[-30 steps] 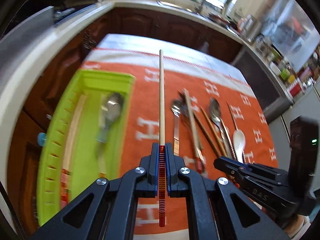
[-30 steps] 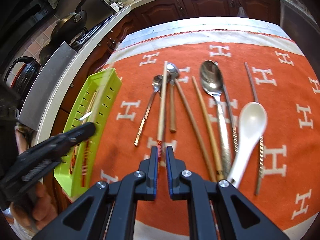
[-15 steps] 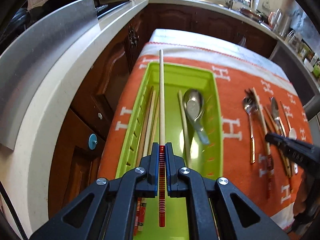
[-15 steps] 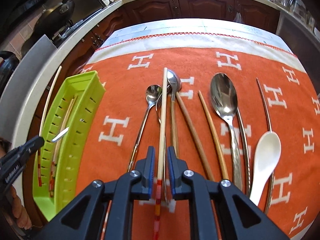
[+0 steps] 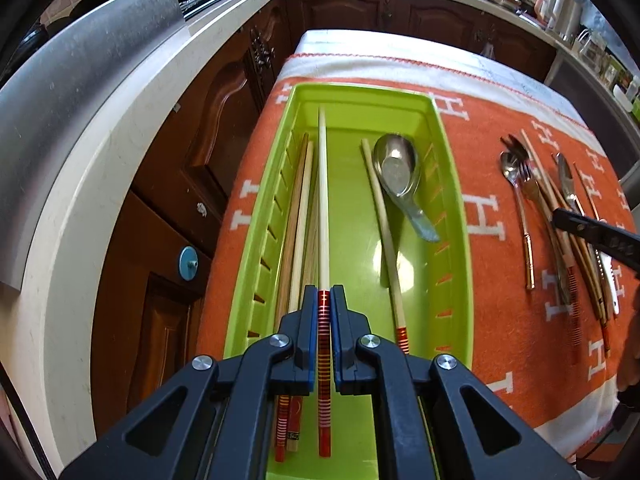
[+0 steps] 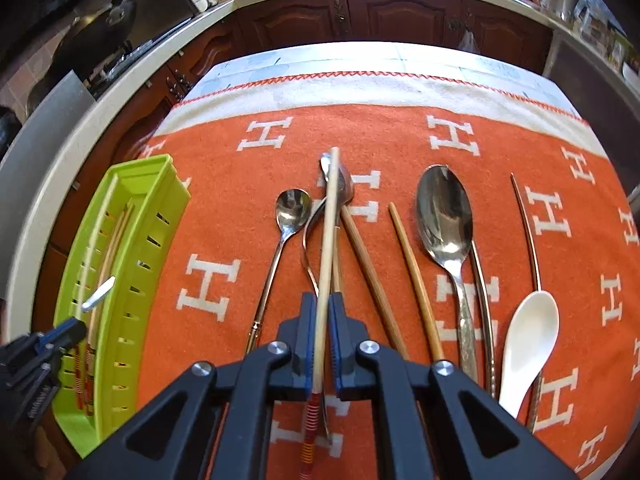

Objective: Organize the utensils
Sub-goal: 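Carry the red-banded chopsticks over the green tray and lower them in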

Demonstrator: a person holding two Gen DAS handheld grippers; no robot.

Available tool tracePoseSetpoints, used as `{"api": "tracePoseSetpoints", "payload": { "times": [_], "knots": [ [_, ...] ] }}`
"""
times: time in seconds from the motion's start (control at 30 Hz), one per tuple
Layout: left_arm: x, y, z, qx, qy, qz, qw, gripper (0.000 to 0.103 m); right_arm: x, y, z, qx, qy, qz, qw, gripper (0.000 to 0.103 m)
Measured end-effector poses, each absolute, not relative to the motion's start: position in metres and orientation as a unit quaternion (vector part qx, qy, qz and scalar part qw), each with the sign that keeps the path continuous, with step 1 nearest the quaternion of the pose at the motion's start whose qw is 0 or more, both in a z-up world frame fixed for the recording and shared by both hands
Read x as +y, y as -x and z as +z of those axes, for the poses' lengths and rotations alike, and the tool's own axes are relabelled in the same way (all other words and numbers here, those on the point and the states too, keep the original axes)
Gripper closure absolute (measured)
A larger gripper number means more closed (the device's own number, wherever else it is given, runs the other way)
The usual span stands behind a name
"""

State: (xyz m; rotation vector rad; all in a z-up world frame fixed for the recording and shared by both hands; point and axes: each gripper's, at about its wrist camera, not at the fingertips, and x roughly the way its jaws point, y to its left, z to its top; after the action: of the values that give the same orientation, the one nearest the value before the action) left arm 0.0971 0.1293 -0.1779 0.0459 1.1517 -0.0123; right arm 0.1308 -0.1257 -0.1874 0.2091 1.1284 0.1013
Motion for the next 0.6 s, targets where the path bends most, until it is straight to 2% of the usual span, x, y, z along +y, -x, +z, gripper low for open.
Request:
{"api": "tracePoseSetpoints", "payload": {
  "times": [0.33, 0.6],
  "knots": [
    [0.132, -0.095, -0.140, 0.506, -0.009, -0.002, 0.862, 0.088, -0.139, -0.115, -0.161, 0.532, -0.170, 0.082, 0.825, 0.097],
    [0.149, -0.097, -0.099, 0.460, -0.042, 0.065, 0.884, 0.076, -0.085, -0.113, -0.117, 0.535, -0.195, 0.146, 0.809, 0.097]
  ]
}}
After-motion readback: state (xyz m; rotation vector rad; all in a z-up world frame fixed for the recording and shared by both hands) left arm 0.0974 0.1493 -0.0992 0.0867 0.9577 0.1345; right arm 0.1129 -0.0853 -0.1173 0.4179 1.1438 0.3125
